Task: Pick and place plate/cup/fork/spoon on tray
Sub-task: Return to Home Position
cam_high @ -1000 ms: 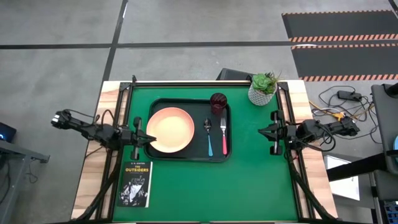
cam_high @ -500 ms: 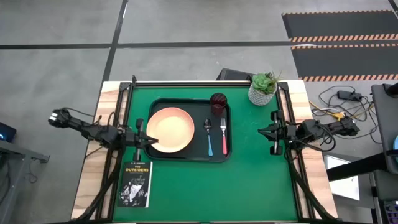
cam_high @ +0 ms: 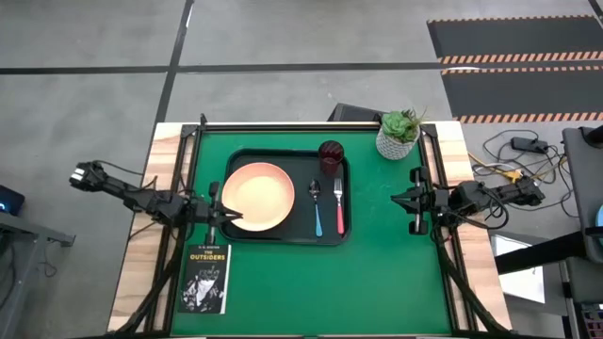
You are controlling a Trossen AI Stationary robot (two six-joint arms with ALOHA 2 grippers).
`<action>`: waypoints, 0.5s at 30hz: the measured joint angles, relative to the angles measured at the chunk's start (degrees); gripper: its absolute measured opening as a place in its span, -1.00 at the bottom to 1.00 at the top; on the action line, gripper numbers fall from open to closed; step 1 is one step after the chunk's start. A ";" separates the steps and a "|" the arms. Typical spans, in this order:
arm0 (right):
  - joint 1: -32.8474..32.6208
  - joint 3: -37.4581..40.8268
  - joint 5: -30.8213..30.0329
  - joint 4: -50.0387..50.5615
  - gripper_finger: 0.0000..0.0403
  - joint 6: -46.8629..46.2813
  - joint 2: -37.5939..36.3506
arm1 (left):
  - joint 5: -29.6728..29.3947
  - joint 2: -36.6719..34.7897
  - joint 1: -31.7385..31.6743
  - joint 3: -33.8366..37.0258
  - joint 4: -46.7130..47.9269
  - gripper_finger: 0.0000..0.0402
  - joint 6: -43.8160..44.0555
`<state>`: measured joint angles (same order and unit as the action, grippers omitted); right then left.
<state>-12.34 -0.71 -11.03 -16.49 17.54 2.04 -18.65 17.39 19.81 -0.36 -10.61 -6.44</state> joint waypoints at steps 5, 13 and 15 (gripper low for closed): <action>0.00 0.00 0.00 0.00 -0.96 0.00 0.00 | 0.00 1.46 0.00 0.00 0.00 -1.00 0.00; 0.00 0.00 0.00 0.00 -0.96 0.00 0.00 | 0.00 3.59 -0.02 0.00 0.00 -1.00 0.00; 0.00 0.00 0.00 0.00 -0.96 0.00 0.00 | 0.00 4.07 -0.02 0.00 0.00 -1.00 0.00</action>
<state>-12.34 -0.71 -11.03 -16.49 17.54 2.04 -18.65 21.46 19.79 -0.36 -10.61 -6.44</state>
